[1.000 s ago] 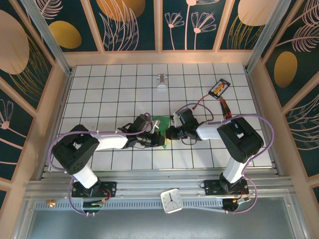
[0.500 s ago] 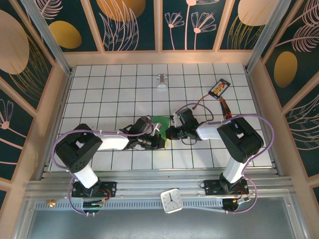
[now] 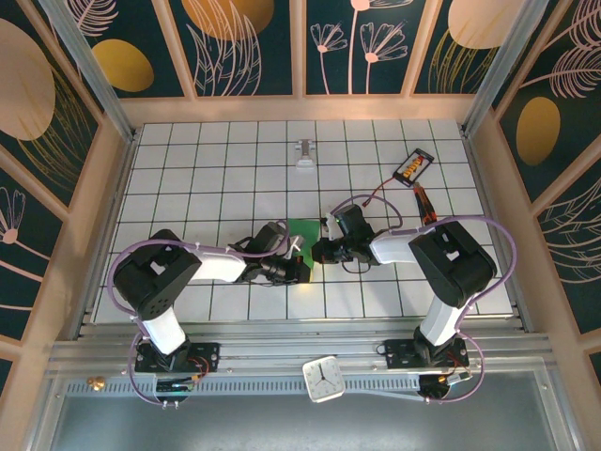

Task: Fold a paper plane with a square sheet of paper (pick it up from the middle)
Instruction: Third fold the triangle at the center of the table.

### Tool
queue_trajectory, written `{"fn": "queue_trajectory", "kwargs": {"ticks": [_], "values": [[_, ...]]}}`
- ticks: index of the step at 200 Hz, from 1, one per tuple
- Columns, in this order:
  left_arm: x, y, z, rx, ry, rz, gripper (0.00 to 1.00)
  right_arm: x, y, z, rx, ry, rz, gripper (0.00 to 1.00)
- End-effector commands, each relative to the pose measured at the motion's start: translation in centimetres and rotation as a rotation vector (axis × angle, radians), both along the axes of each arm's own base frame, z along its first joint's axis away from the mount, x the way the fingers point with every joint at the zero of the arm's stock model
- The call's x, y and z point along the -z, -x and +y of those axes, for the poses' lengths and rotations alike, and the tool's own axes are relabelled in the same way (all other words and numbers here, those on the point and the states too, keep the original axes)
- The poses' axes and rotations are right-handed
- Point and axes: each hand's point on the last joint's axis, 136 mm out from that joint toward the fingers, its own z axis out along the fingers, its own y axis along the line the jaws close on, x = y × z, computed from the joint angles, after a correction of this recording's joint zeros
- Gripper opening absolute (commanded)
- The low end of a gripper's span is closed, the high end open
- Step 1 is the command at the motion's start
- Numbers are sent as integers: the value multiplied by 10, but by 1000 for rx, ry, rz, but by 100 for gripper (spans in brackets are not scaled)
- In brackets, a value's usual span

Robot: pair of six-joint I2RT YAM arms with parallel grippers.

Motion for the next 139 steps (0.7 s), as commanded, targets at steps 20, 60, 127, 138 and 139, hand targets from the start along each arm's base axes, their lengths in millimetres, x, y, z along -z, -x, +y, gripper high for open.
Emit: {"fn": "queue_trajectory", "kwargs": {"ticks": [20, 60, 127, 138, 139], "values": [[-4, -4, -9, 24, 24, -26, 0, 43, 23, -25, 26, 159, 103, 0], [3, -1, -4, 22, 4, -14, 0, 43, 23, -26, 27, 161, 103, 0], [23, 12, 14, 58, -108, 24, 0, 43, 23, -27, 30, 165, 101, 0], [26, 14, 17, 65, -132, 29, 0, 43, 23, -27, 30, 167, 101, 0], [27, 15, 18, 66, -134, 29, 0, 44, 24, -27, 29, 167, 102, 0]]}}
